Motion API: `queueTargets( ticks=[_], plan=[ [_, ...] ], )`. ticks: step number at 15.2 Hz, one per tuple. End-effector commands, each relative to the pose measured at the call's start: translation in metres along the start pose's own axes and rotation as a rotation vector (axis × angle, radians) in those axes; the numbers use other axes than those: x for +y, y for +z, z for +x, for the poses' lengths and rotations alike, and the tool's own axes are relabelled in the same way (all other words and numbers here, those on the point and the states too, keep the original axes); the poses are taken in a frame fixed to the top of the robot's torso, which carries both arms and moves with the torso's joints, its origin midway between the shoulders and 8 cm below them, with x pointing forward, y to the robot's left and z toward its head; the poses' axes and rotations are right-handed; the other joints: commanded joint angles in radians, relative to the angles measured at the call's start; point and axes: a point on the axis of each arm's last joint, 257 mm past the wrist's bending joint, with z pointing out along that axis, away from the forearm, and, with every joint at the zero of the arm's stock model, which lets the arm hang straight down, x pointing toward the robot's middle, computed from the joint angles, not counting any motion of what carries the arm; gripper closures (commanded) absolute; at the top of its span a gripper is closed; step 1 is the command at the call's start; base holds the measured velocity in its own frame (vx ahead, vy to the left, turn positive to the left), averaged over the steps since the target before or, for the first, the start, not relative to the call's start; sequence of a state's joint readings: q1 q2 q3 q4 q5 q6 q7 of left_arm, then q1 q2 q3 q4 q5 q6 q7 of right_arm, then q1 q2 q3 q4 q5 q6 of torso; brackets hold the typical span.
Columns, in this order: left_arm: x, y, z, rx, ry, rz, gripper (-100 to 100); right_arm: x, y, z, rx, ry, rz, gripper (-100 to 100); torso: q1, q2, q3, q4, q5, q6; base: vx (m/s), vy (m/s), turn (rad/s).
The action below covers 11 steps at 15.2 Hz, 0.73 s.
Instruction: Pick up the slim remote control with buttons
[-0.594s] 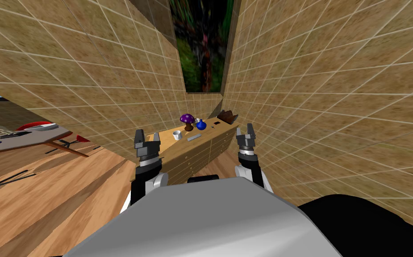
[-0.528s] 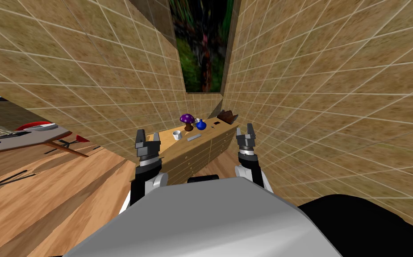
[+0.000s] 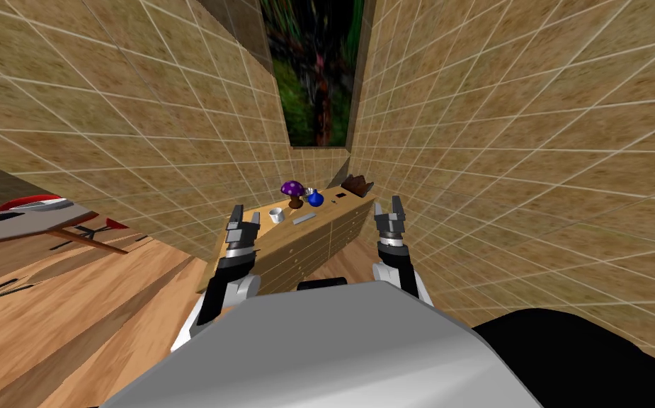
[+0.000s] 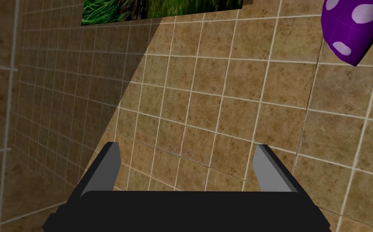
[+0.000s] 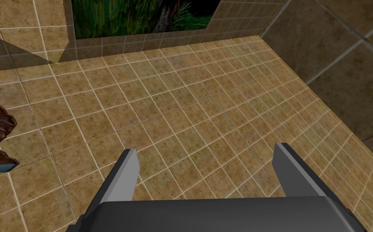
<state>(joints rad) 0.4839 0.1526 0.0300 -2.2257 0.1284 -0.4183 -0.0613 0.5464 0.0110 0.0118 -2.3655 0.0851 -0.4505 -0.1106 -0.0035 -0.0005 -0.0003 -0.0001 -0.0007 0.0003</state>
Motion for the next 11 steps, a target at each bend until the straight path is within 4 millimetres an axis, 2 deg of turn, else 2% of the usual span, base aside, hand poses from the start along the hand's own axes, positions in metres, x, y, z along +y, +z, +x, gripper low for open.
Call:
queueTargets(
  ticks=[1,4,6,7,9,10,11],
  plan=[
    [0.011,0.001,-0.001,0.019,-0.007,-0.038,-100,0.0,0.0,0.0,0.0,0.0,0.0,0,0.0,0.0,0.0,0.0,0.0,0.0,-0.002,-0.054,-0.05],
    [0.036,0.005,-0.003,0.058,-0.028,-0.112,-100,0.0,0.0,0.0,0.0,0.0,0.0,0,-0.001,0.0,0.0,0.0,0.0,0.0,0.001,-0.066,-0.056],
    [0.041,0.005,-0.003,0.059,-0.027,-0.134,-100,0.0,0.0,0.0,0.0,0.0,0.0,0,-0.001,0.0,0.0,0.0,0.0,0.0,0.001,-0.049,-0.035],
    [0.054,0.007,-0.005,0.075,-0.039,-0.174,-100,0.0,0.0,0.0,0.0,0.0,0.0,0,0.0,0.0,0.0,0.0,0.0,0.0,0.004,-0.046,-0.044],
    [0.058,0.006,-0.005,0.076,-0.038,-0.189,-100,0.0,0.0,0.0,0.0,0.0,0.0,0,0.0,0.0,0.0,0.0,0.0,0.0,0.0,-0.037,-0.046],
    [0.071,0.008,-0.008,0.089,-0.05,-0.232,-100,0.0,0.0,0.0,0.0,0.0,0.0,0,0.001,0.0,0.0,0.0,0.0,0.0,-0.001,-0.047,-0.063],
    [0.076,0.007,-0.008,0.089,-0.05,-0.249,-100,0.0,0.0,0.0,0.0,0.0,0.0,0,0.001,0.0,0.0,0.0,0.0,0.0,0.005,-0.058,-0.06]
  ],
)
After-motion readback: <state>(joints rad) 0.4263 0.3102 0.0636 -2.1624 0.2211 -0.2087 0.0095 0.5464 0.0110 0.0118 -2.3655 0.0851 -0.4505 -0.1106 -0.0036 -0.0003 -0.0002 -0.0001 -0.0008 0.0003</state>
